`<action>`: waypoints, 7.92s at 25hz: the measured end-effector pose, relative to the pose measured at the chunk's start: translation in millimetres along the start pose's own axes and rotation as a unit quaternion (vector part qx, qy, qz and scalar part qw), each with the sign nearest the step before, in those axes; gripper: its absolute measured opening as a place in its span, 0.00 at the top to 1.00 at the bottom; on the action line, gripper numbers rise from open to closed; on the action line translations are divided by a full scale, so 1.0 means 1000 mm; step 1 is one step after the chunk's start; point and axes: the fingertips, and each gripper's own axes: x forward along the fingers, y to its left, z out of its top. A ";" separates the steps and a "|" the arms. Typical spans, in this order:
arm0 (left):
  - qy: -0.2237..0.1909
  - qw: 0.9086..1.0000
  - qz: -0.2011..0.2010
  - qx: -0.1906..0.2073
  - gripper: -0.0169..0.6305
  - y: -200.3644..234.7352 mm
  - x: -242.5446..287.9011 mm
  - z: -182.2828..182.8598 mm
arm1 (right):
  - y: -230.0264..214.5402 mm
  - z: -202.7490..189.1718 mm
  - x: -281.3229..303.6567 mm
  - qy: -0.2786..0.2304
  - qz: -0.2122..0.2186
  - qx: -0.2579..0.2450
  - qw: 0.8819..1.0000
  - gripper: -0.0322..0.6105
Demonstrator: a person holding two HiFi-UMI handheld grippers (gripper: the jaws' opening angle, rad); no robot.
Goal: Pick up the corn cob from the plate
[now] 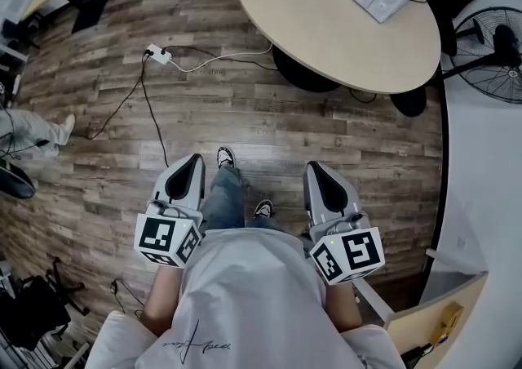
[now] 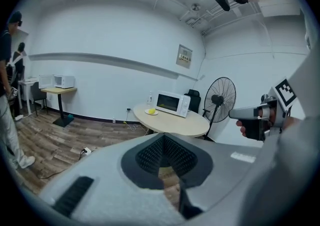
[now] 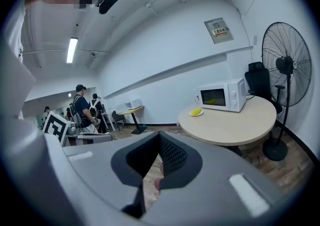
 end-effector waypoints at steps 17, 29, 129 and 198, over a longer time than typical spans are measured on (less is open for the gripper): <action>0.001 1.000 -0.015 -0.014 0.98 0.120 0.094 0.077 | 0.005 0.063 0.167 0.019 -0.001 0.007 1.000 0.93; -0.023 1.000 -0.005 0.008 0.98 0.199 0.139 0.132 | 0.021 0.105 0.254 0.014 -0.018 -0.038 0.999 0.93; 0.061 0.958 -0.266 0.085 0.98 0.271 0.611 0.353 | -0.310 0.221 0.616 0.070 -0.312 0.156 0.935 0.79; 0.156 0.947 -0.254 0.119 0.98 0.307 0.610 0.310 | -0.398 0.065 0.679 0.240 -0.370 0.225 0.869 0.50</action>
